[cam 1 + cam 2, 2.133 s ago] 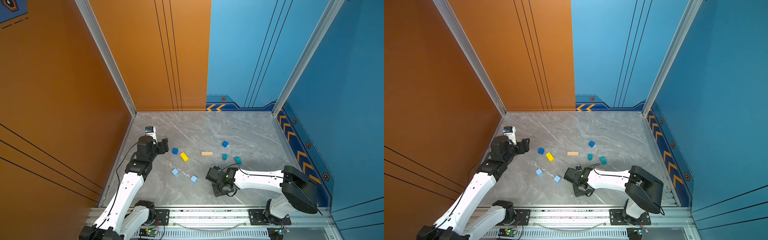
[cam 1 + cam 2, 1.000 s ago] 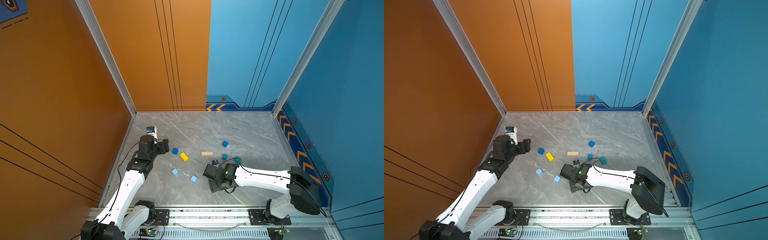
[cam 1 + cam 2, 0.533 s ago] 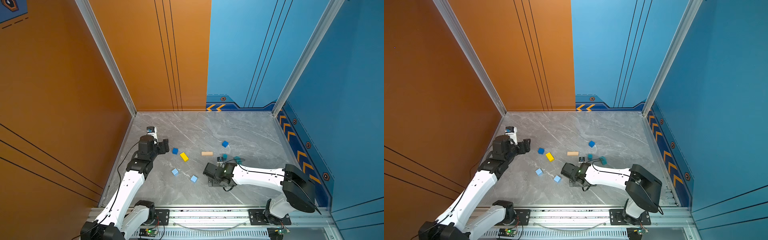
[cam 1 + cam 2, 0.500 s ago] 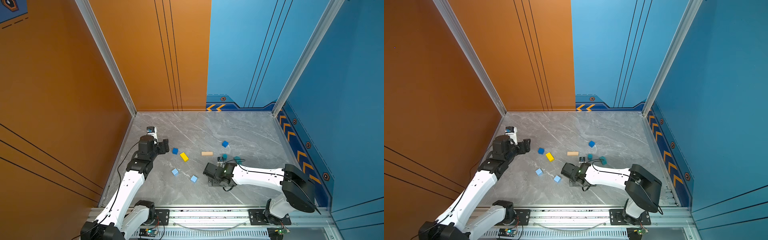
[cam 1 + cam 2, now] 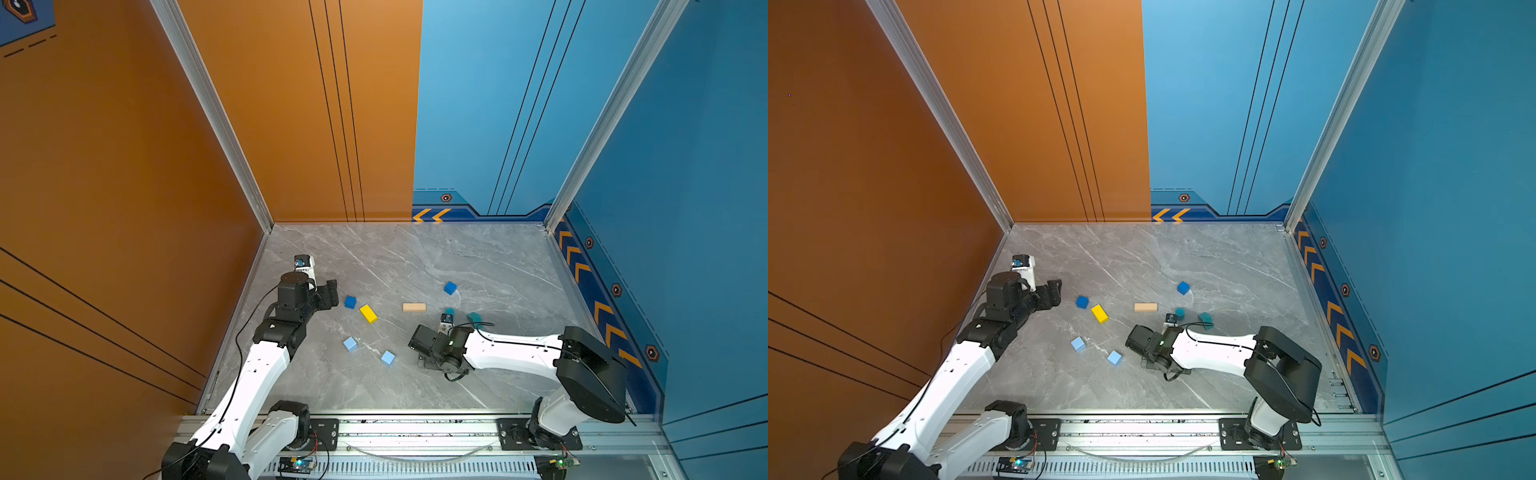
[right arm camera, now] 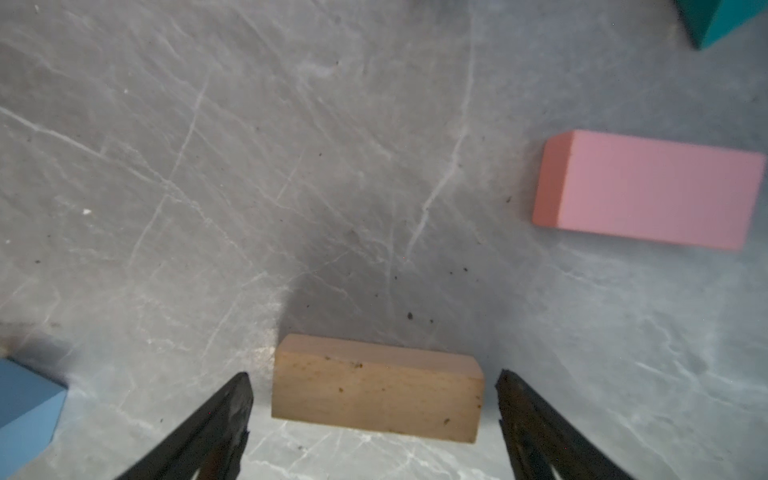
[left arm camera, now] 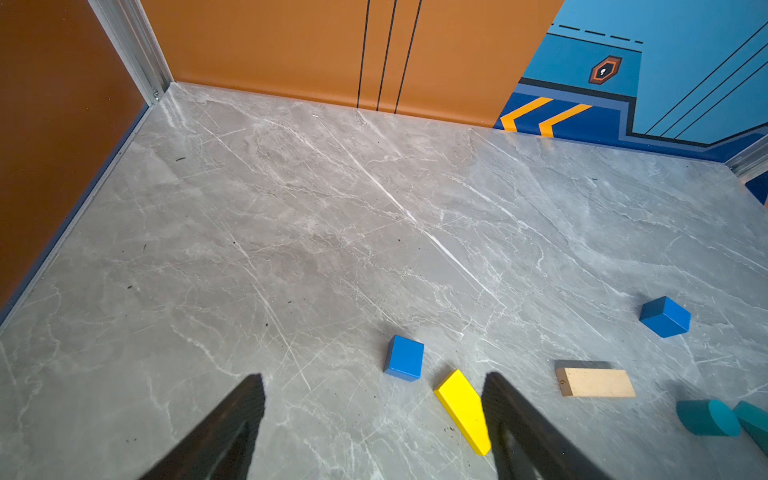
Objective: Build the wood block tower
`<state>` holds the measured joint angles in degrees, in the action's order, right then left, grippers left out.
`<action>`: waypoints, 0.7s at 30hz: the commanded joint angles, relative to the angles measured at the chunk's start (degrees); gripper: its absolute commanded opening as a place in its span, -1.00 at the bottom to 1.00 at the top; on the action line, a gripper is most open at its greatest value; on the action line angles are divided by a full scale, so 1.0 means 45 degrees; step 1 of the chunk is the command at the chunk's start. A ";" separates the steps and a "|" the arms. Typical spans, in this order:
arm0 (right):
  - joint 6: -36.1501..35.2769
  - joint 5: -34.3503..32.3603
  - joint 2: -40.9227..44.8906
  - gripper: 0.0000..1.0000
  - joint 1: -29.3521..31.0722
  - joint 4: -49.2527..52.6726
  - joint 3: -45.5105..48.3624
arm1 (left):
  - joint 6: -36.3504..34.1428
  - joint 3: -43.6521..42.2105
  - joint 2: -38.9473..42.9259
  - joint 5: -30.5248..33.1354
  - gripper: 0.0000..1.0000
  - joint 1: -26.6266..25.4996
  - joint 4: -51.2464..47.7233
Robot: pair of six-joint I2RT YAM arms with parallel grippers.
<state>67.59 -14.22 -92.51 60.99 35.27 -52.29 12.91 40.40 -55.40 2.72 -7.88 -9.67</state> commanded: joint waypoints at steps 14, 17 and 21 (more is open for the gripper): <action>-0.0164 -0.0146 -0.0748 0.48 -0.0095 0.0259 -0.0139 | -0.0329 -0.0160 0.0189 0.0125 0.68 0.0076 0.0255; -0.0528 -0.0239 -0.0952 0.47 -0.0083 0.0538 -0.0466 | -0.0328 -0.0170 0.0181 0.0108 0.68 0.0094 0.0235; -0.1175 -0.0267 -0.1241 0.47 -0.0103 0.0601 -0.1013 | -0.0316 -0.0151 0.0178 0.0118 0.67 0.0108 0.0199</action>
<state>65.36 -14.00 -96.60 60.93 35.53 -54.85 12.86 40.40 -55.40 2.74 -7.86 -9.67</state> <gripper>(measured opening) 0.767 0.837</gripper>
